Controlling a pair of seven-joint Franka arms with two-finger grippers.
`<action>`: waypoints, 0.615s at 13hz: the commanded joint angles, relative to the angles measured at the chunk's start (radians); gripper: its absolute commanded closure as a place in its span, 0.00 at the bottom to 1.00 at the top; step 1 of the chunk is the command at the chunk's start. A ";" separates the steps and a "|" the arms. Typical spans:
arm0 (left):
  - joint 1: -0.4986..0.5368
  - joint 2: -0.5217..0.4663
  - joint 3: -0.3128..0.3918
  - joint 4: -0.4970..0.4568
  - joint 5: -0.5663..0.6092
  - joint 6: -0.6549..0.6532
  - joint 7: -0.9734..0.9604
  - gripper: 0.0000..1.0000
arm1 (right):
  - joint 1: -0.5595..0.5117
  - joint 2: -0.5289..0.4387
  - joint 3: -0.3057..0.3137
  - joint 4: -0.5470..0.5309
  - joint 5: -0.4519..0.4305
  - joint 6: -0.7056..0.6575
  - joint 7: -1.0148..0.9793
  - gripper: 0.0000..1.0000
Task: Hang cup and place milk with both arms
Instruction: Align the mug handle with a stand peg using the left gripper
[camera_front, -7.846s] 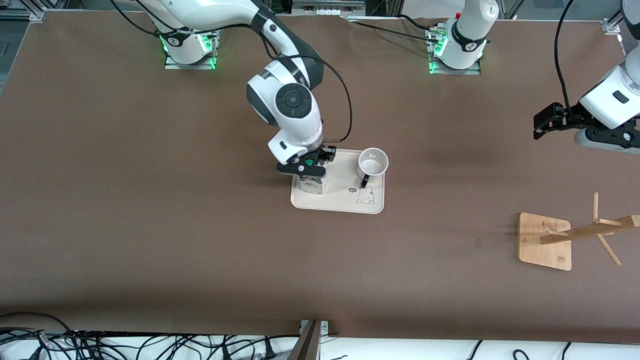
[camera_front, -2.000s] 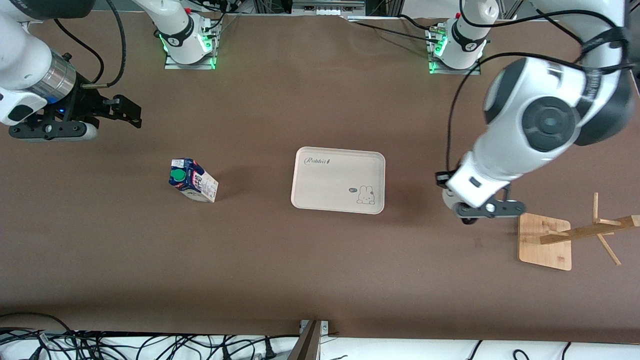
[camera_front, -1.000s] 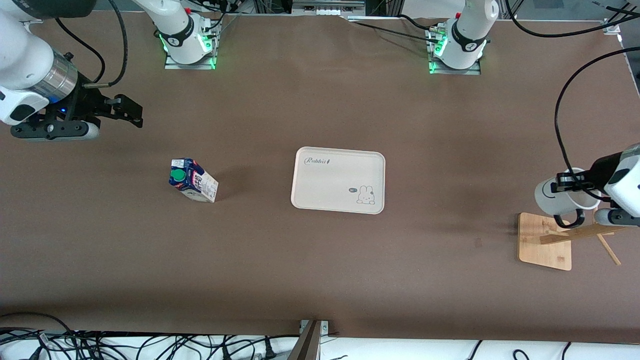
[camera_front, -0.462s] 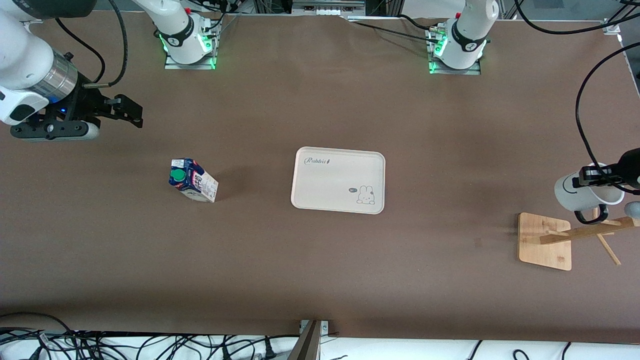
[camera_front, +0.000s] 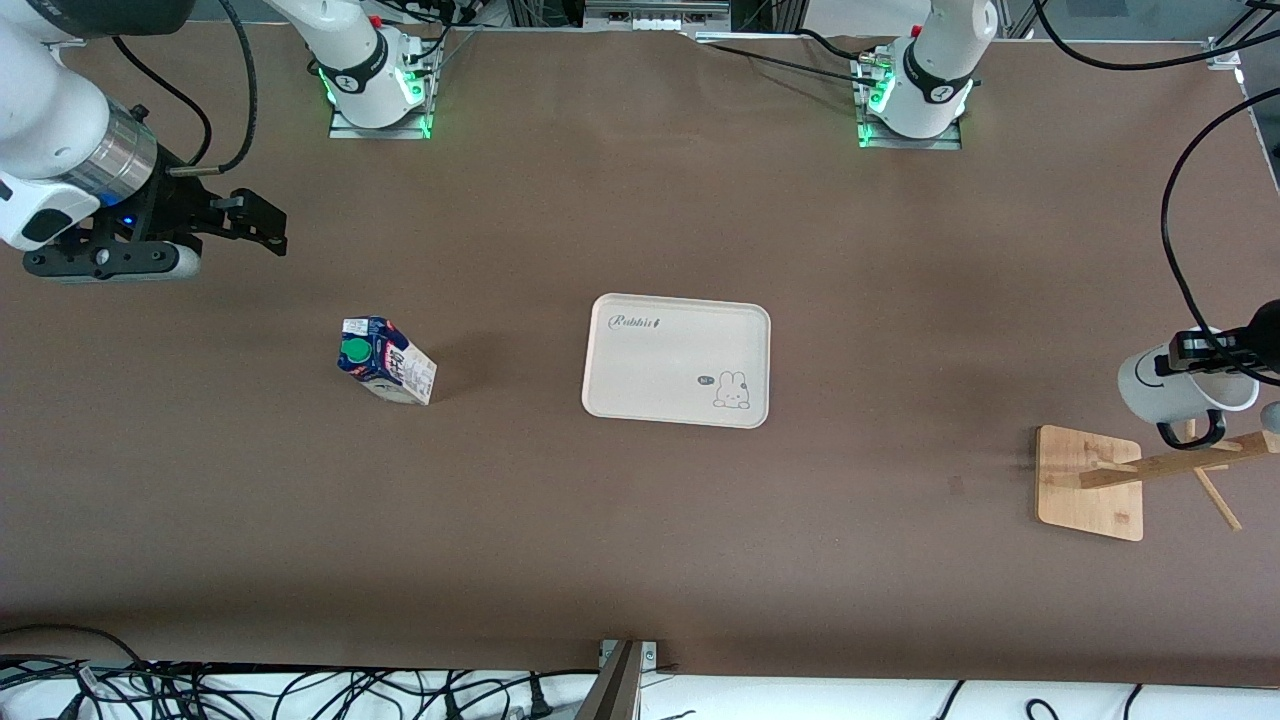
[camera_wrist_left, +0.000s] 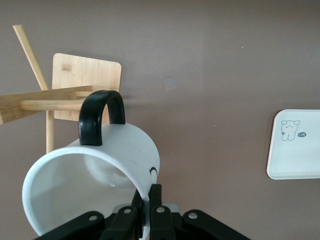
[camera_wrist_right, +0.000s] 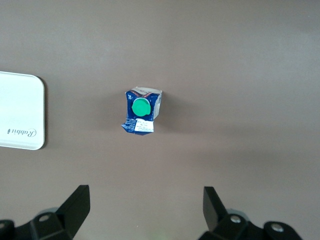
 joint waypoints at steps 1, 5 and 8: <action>0.027 0.018 -0.001 0.022 -0.040 -0.001 0.027 1.00 | 0.006 -0.009 0.004 -0.011 -0.001 0.003 -0.002 0.00; 0.035 0.023 0.000 0.022 -0.040 0.019 0.027 1.00 | 0.007 -0.009 0.006 -0.011 0.002 -0.002 0.000 0.00; 0.058 0.042 0.000 0.022 -0.063 0.050 0.027 1.00 | 0.015 -0.007 0.004 -0.011 0.002 0.001 0.000 0.00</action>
